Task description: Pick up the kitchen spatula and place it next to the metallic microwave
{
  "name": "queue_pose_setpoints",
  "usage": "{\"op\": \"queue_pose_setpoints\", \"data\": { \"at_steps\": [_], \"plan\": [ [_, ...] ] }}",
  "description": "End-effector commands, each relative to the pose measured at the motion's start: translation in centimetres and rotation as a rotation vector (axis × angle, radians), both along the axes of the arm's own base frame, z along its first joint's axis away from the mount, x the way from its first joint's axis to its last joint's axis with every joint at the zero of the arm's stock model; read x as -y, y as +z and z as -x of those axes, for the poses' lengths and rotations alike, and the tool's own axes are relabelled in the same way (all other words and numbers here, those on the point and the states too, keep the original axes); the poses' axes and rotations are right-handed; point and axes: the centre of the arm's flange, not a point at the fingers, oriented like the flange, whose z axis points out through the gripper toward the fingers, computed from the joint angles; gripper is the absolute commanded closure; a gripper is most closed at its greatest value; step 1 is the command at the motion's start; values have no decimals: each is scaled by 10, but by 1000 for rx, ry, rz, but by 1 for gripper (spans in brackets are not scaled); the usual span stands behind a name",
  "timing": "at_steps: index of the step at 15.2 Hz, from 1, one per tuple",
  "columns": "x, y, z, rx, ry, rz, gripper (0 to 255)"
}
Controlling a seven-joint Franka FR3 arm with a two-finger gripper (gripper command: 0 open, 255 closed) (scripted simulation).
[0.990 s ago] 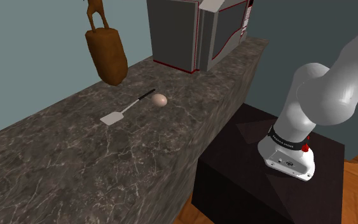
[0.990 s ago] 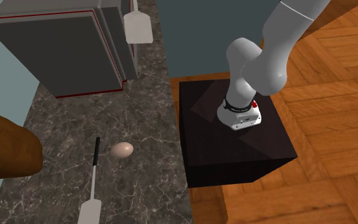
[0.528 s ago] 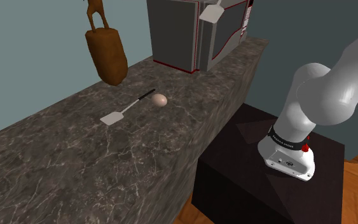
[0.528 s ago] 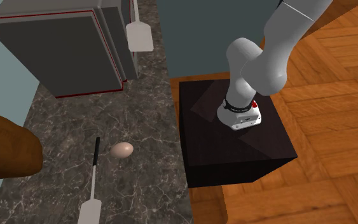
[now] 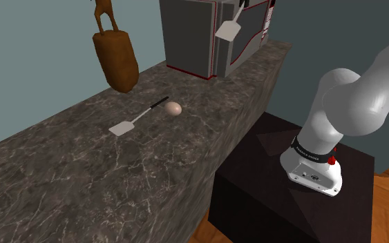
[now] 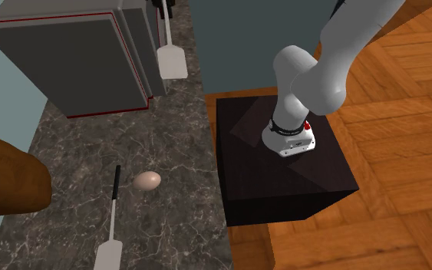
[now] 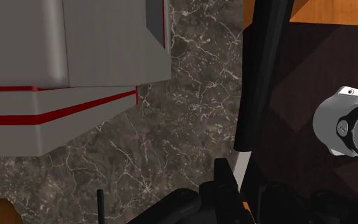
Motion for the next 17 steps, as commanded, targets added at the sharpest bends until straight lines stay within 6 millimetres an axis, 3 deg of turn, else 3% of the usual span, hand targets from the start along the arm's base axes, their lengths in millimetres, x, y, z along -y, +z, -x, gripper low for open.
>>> {"op": "queue_pose_setpoints", "data": {
  "at_steps": [1, 17],
  "plan": [
    [0, -10, 0, 0, 0, 0, 255],
    [0, -95, 0, 0, 0, 0, 255]
  ]
}}
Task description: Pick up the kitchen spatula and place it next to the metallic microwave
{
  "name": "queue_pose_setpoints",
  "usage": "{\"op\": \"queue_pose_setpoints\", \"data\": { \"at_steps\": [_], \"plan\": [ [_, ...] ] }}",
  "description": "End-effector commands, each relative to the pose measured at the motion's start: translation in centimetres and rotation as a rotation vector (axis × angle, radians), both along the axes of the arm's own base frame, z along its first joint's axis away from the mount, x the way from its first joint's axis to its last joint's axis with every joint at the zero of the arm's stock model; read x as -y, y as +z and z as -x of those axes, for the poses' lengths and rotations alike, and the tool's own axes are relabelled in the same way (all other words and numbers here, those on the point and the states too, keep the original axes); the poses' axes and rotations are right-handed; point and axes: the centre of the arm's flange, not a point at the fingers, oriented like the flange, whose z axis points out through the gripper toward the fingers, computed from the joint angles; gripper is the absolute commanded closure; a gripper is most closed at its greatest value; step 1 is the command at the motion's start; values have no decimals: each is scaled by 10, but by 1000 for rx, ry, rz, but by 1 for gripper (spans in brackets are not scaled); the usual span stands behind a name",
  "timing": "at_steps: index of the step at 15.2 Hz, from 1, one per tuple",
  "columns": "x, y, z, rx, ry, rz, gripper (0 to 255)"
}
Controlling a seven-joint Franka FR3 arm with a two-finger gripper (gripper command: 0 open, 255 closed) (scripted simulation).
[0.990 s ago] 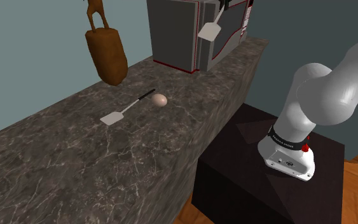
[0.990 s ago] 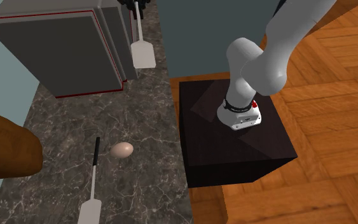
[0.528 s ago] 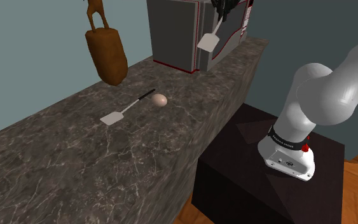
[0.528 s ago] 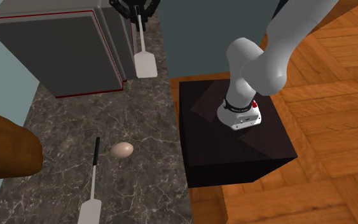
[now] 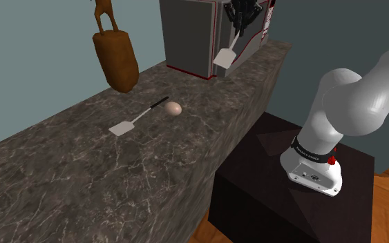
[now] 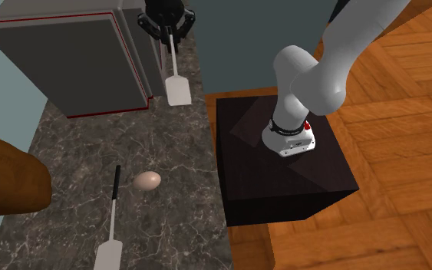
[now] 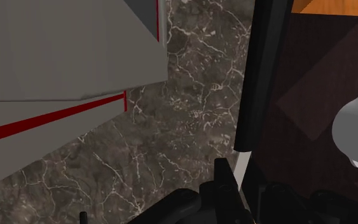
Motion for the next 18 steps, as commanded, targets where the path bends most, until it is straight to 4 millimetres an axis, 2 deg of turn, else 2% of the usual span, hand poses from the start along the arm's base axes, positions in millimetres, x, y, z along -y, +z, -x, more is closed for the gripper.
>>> {"op": "queue_pose_setpoints", "data": {
  "at_steps": [1, 18],
  "plan": [
    [0, -11, 0, 0, 0, 0, 255],
    [0, -101, 0, 0, 0, 0, 255]
  ]
}}
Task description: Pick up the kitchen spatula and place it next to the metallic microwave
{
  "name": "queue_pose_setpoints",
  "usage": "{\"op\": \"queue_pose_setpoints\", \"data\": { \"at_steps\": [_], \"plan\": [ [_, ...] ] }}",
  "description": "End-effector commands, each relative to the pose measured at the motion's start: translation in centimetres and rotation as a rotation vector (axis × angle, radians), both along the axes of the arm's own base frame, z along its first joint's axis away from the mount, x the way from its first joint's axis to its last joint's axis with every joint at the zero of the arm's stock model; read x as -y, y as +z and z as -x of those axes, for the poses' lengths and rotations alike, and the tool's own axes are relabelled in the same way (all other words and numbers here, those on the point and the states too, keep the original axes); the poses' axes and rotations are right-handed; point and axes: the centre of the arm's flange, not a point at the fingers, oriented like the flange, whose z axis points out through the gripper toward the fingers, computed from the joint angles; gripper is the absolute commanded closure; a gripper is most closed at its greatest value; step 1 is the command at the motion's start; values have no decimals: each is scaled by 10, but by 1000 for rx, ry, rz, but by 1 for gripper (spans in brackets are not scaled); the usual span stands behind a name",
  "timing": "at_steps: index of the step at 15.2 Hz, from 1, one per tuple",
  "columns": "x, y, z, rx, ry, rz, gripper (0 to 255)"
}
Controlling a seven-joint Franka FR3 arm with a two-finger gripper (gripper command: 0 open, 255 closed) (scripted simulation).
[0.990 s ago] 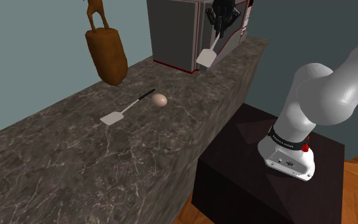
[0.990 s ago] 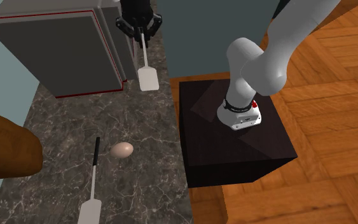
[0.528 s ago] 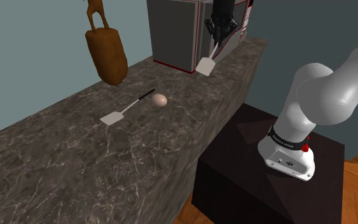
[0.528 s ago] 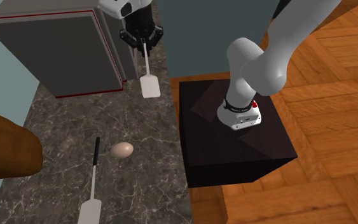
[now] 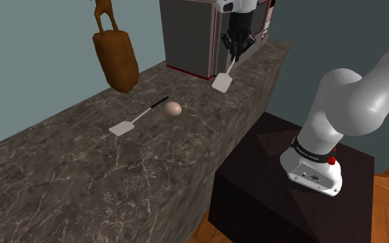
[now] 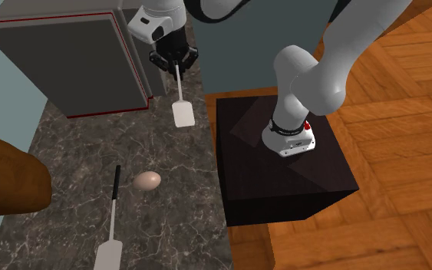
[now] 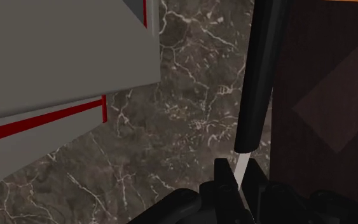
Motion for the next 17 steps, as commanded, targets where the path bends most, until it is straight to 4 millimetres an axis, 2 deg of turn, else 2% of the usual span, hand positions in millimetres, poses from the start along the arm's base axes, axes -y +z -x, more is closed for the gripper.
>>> {"op": "queue_pose_setpoints", "data": {
  "at_steps": [1, 17],
  "plan": [
    [0, -10, 0, 1, 0, 0, 255],
    [0, -95, 0, 1, 0, 0, 255]
  ]
}}
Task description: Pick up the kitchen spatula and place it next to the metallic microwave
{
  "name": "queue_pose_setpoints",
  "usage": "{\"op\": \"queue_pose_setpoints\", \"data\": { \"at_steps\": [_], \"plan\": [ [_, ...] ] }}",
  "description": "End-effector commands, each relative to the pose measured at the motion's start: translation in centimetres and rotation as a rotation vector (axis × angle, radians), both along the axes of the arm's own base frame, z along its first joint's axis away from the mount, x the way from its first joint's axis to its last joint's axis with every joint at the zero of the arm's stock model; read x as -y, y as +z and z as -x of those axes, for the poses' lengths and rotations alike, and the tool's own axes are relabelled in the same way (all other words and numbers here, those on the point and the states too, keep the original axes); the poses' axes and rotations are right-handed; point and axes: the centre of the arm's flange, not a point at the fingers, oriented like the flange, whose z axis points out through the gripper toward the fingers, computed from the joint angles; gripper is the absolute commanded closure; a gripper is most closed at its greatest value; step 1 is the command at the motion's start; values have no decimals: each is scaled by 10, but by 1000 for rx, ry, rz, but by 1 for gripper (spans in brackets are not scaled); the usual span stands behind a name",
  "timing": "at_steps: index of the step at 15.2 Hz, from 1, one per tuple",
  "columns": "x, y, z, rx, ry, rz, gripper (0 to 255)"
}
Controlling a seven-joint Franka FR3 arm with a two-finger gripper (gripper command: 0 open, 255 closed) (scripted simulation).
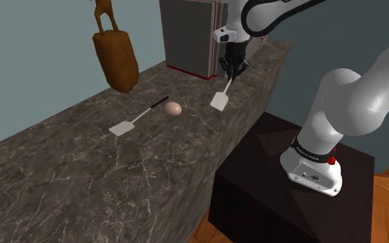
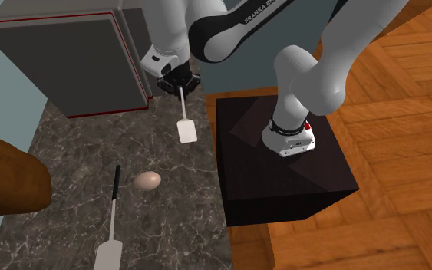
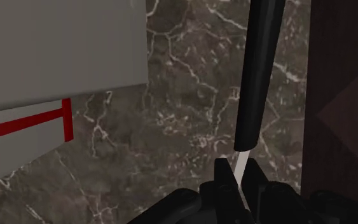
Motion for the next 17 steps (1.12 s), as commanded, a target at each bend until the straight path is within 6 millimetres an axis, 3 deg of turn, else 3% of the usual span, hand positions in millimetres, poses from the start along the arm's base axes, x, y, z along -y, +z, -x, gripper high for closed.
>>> {"op": "queue_pose_setpoints", "data": {
  "at_steps": [1, 11, 17],
  "plan": [
    [1, -10, 0, 0, 0, 0, 255],
    [1, -64, 0, 0, 0, 0, 255],
    [1, -64, 0, 0, 0, 0, 255]
  ]
}}
